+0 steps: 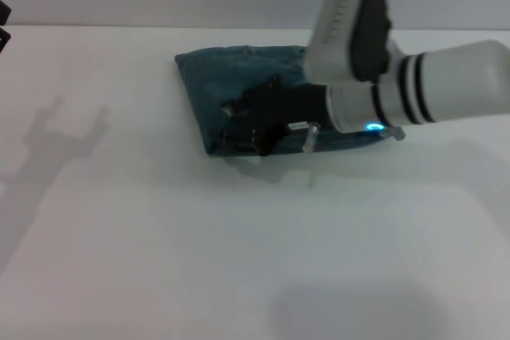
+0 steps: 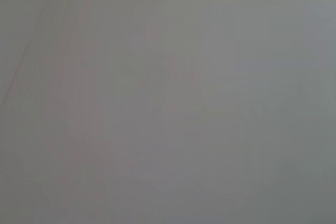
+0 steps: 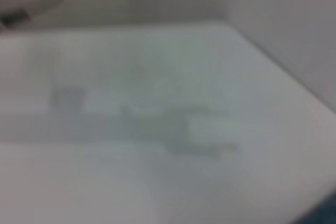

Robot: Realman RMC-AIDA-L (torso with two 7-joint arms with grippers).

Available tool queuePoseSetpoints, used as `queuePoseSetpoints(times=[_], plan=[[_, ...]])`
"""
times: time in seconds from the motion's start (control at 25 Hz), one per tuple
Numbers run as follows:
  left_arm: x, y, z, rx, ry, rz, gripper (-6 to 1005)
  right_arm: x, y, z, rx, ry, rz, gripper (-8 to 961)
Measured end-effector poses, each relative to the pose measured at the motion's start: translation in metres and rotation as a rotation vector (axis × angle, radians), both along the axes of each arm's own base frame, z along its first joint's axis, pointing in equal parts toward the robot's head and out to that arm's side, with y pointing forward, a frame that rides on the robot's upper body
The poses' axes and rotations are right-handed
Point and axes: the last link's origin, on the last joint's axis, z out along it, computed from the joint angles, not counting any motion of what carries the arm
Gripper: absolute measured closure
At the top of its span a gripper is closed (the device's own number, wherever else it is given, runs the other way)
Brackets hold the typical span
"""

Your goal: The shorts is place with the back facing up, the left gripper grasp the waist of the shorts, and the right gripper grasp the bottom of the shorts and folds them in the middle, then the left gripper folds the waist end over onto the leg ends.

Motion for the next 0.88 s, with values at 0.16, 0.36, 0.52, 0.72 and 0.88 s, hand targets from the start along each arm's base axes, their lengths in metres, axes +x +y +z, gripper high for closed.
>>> queuePoseSetpoints(times=[0.16,0.36,0.52,0.72,0.88], plan=[[-0.004,0.003,0.002,0.006,-0.002,0.031,154,0.004,-0.014,0.026,0.056,0.175,0.032,500],[-0.007,0.012,0.007,0.023,-0.001,0.068,153,0.029,-0.024,0.067,0.209,0.429,0.041,500],[-0.008,0.023,0.009,0.033,0.000,0.101,153,0.058,-0.026,0.089,0.414,0.559,0.036,500],[-0.007,0.029,0.010,0.061,0.029,0.117,153,0.095,-0.026,0.113,0.746,0.671,0.023,500],[-0.008,0.029,0.016,0.102,0.042,0.128,153,0.122,-0.030,0.136,1.020,0.720,-0.008,500]])
